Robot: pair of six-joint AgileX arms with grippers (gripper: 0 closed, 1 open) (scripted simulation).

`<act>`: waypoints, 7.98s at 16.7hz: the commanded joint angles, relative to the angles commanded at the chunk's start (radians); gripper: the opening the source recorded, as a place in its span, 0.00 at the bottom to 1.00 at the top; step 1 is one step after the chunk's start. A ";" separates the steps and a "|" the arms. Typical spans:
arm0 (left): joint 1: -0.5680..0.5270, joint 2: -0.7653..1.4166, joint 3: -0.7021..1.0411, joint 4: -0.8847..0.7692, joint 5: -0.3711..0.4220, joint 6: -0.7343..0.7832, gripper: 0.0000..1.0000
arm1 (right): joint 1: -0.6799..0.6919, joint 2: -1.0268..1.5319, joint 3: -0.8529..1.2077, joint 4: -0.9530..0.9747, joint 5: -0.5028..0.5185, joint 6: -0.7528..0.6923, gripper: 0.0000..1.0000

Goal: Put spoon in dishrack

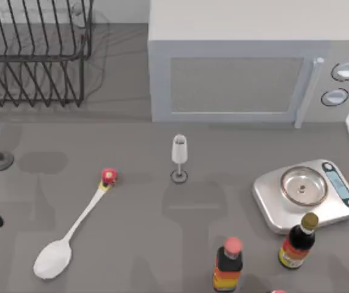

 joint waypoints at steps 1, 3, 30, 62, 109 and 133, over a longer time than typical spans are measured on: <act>0.000 0.000 0.000 0.000 0.000 0.000 1.00 | 0.000 0.000 0.000 0.000 0.000 0.000 1.00; -0.004 0.010 0.010 -0.008 0.001 0.000 1.00 | 0.000 0.000 0.000 0.000 0.000 0.000 1.00; -0.437 1.796 1.291 -1.061 0.001 0.045 1.00 | 0.000 0.000 0.000 0.000 0.000 0.000 1.00; -0.435 1.967 1.080 -0.679 0.001 0.050 0.10 | 0.000 0.000 0.000 0.000 0.000 0.000 1.00; -0.002 1.168 1.295 -0.578 0.146 0.024 0.00 | 0.000 0.000 0.000 0.000 0.000 0.000 1.00; 0.112 1.431 1.034 0.395 0.159 0.018 0.00 | 0.000 0.000 0.000 0.000 0.000 0.000 1.00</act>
